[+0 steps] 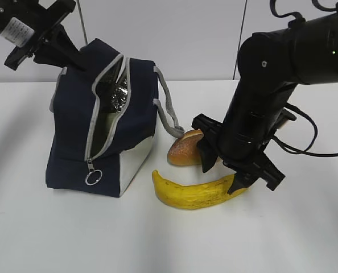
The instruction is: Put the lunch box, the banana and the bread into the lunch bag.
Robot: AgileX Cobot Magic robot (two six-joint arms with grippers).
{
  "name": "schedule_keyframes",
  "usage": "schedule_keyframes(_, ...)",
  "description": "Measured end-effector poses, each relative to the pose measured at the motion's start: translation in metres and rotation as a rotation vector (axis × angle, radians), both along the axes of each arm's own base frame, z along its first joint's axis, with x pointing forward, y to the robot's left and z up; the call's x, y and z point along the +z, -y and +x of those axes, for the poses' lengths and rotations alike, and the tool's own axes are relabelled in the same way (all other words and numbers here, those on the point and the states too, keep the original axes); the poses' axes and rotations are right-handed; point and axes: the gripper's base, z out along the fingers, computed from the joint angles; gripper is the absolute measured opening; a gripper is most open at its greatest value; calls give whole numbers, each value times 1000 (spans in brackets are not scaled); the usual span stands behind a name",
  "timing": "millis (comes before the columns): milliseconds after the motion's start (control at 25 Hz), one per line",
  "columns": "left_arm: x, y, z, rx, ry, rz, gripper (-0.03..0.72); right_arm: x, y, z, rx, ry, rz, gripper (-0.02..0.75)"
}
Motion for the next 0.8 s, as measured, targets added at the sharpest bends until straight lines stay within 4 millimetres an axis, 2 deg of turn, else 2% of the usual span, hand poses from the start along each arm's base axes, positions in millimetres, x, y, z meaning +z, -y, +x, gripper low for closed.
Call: schedule_keyframes(800,0,0,0,0,0,0,-3,-30,-7,12,-18,-2,16,439)
